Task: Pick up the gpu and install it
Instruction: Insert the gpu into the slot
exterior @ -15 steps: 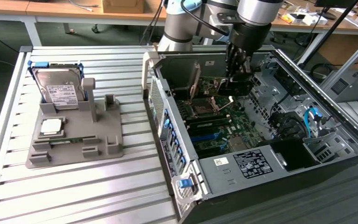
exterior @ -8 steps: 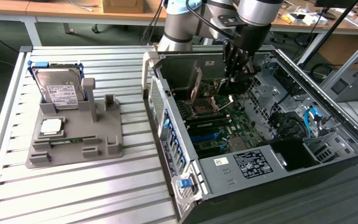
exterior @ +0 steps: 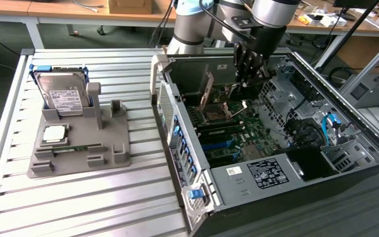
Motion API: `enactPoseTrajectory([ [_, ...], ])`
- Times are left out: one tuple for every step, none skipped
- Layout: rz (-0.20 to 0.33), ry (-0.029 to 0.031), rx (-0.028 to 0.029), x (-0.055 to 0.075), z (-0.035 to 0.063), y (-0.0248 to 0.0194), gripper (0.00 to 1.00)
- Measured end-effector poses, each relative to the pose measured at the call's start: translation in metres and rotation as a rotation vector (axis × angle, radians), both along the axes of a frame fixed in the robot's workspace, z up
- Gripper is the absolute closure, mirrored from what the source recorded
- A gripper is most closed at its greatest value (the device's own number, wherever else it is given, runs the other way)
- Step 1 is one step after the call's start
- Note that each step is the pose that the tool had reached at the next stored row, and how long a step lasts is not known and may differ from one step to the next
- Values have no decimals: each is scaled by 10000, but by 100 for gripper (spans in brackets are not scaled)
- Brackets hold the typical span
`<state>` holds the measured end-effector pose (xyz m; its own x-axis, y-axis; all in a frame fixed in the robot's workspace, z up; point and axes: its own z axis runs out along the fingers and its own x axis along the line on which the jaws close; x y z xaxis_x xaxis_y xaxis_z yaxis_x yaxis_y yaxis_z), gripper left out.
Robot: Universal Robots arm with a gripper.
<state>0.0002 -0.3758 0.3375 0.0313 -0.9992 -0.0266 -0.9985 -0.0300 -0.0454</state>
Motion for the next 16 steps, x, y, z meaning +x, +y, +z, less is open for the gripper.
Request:
enactPoseTrajectory([
  [1, 251, -1, 1, -2, 0, 73],
  [0, 386, 0, 1, -3, 0, 73],
  [0, 459, -4, 1, -3, 0, 73],
  [0, 460, -4, 0, -3, 0, 73],
  [0, 460, -3, 0, -3, 0, 73],
  [-1, 460, -3, 0, -3, 0, 73],
  [0, 459, -2, 0, -4, 0, 73],
  [0, 459, -2, 0, -4, 0, 73],
  [0, 458, 1, 0, -5, -2, 73],
  [1, 459, 1, 1, -5, -7, 73],
  [2, 459, -1, 1, -4, -15, 73],
  [1, 460, -1, 1, -4, -29, 73],
  [0, 459, -1, 0, -4, -39, 73],
  [0, 459, -1, 0, -4, -53, 73],
  [1, 459, -1, 0, -4, -64, 73],
  [0, 460, -2, 0, -4, -71, 73],
])
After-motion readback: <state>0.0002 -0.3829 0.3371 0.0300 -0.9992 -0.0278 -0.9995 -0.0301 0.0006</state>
